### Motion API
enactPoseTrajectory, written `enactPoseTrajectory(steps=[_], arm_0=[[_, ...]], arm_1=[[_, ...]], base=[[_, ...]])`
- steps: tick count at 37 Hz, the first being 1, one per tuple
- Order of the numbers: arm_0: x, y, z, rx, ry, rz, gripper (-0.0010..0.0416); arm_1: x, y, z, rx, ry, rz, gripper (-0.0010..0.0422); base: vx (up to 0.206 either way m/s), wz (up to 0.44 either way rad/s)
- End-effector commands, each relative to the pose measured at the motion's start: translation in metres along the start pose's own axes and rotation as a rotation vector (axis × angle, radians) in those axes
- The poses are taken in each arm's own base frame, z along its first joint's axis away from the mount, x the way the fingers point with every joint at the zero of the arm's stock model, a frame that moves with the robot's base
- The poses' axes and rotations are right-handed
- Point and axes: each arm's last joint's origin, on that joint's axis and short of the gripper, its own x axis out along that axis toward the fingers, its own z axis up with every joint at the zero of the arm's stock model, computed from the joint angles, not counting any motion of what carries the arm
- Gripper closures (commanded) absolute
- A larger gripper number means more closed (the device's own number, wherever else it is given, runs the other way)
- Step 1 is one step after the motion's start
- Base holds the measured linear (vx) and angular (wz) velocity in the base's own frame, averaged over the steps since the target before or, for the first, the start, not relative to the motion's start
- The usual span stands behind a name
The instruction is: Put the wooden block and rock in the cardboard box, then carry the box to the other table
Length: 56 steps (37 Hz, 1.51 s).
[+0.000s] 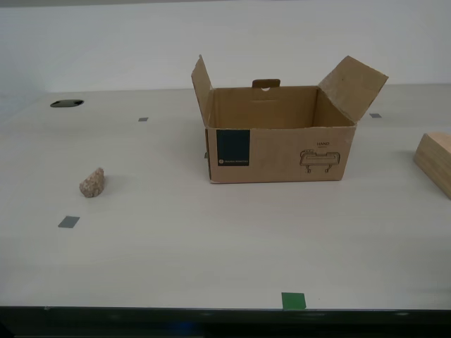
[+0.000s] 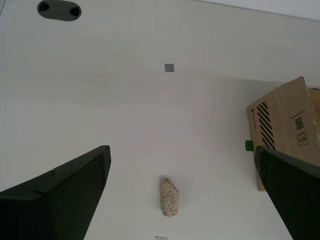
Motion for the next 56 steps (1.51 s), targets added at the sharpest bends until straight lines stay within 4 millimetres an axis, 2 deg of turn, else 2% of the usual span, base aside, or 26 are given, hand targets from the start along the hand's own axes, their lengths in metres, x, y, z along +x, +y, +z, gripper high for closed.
enactPoseTrajectory(steps=[1,6,12,32,56], arm_0=[[-0.0001,0.0000,0.0000,-0.002,0.000,0.001,0.0029],[-0.0001,0.0004,0.0000,0.000,0.000,0.013,0.0033],[-0.0001,0.0005,-0.0001,0.000,0.001,0.016,0.0000],[-0.0001,0.0004,0.0004,0.000,-0.004,0.015,0.0052],[-0.0002,0.0005,0.0046,-0.029,-0.048,0.014,0.0054]], arm_1=[[-0.0003,-0.0001,0.0001,0.017,0.000,-0.005,0.0023],[-0.0003,-0.0001,-0.0001,0.016,0.002,-0.005,0.0032],[-0.0003,-0.0001,-0.0001,0.016,0.003,-0.005,0.0015],[-0.0003,-0.0001,0.0000,0.016,0.002,-0.005,0.0023],[-0.0003,-0.0001,0.0004,0.016,-0.002,-0.005,0.0023]], base=[[0.000,0.000],[0.000,0.000],[0.000,0.000],[0.000,0.000],[0.000,0.000]])
